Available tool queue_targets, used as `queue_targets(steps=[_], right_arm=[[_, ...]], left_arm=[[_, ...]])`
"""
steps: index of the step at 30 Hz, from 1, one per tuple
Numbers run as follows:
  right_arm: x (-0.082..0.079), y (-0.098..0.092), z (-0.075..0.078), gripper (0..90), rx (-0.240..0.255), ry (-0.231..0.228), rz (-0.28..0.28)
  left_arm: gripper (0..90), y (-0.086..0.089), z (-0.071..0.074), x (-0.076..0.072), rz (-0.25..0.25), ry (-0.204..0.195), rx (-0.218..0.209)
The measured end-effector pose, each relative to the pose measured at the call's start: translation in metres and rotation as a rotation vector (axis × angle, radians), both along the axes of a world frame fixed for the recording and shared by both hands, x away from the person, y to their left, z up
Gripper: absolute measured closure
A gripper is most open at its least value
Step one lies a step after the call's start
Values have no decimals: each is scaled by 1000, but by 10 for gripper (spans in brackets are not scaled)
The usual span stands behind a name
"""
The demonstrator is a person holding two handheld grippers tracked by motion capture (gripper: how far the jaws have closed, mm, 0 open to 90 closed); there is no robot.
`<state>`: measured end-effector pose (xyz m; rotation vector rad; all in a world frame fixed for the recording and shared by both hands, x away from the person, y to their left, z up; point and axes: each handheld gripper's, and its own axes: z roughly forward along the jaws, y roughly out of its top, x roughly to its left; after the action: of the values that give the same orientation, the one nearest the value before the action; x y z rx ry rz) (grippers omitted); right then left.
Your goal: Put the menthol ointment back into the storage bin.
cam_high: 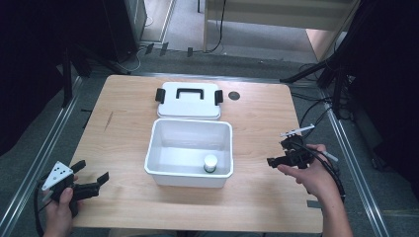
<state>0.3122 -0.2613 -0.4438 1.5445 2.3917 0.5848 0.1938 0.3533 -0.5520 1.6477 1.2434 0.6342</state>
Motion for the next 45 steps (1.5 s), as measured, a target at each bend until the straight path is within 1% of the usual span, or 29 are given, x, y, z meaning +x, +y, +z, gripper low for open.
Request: queue_targets(steps=[1,2,3,4,5,6,10,15,16,17,18,20,21,22,25,28,32,34,35,36,40,41,42,43,44,45], right_arm=[[-1,-2,-2,283,10,-11,-8],[-3,-5,-7,283,26,-34,-15],[-3,-5,-7,283,26,-34,-15],[-5,-10,-14,283,52,-69,-30],[-5,-10,-14,283,52,-69,-30],[-8,-14,-20,284,61,-105,-36],[-15,-22,-30,288,95,-174,-43],[-24,-30,-41,296,135,-249,-64],[-26,-32,-43,300,140,-259,-65],[-26,-32,-43,300,140,-259,-65],[-29,-36,-49,301,155,-284,-80],[-33,-40,-54,301,170,-295,-92],[-33,-40,-54,301,170,-295,-92],[-36,-44,-59,301,175,-317,-97],[-41,-51,-65,301,185,-342,-110],[-46,-57,-70,301,210,-360,-126],[-52,-64,-76,301,213,-389,-131],[-56,-67,-79,299,228,-409,-130],[-56,-67,-79,299,228,-409,-130],[-60,-70,-81,299,229,-438,-123],[-69,-76,-87,301,238,-485,-131],[-69,-76,-87,301,238,-485,-131],[-72,-79,-90,301,262,-492,-135],[-72,-79,-90,301,262,-492,-135],[-76,-82,-94,301,277,-491,-133],[-77,-83,-96,301,282,-493,-133]], left_arm=[[1,0,0,0,0,0,1],[1,0,0,0,0,0,0],[1,0,0,0,0,0,0],[1,0,0,0,0,0,1],[1,0,0,0,0,0,1],[1,0,0,0,0,0,0],[1,0,0,0,0,1,1],[1,0,0,0,-1,1,3],[1,-1,0,0,-1,1,4],[1,-1,0,0,-1,1,4],[1,-1,0,0,-2,1,5],[1,0,0,0,-1,1,7],[1,0,0,0,-1,1,7],[1,0,0,0,-2,2,5],[1,-1,0,0,-1,2,5],[1,-1,0,0,0,1,4],[1,-1,0,0,1,2,5],[1,-1,0,0,2,1,6],[1,-1,0,0,2,1,6],[1,-1,0,0,2,1,6],[1,-1,0,0,3,1,6],[1,-1,0,0,3,1,6],[1,-2,0,0,4,0,8],[1,-2,0,0,4,0,8],[1,-1,0,0,0,4,12],[1,-1,0,0,-3,6,11]])
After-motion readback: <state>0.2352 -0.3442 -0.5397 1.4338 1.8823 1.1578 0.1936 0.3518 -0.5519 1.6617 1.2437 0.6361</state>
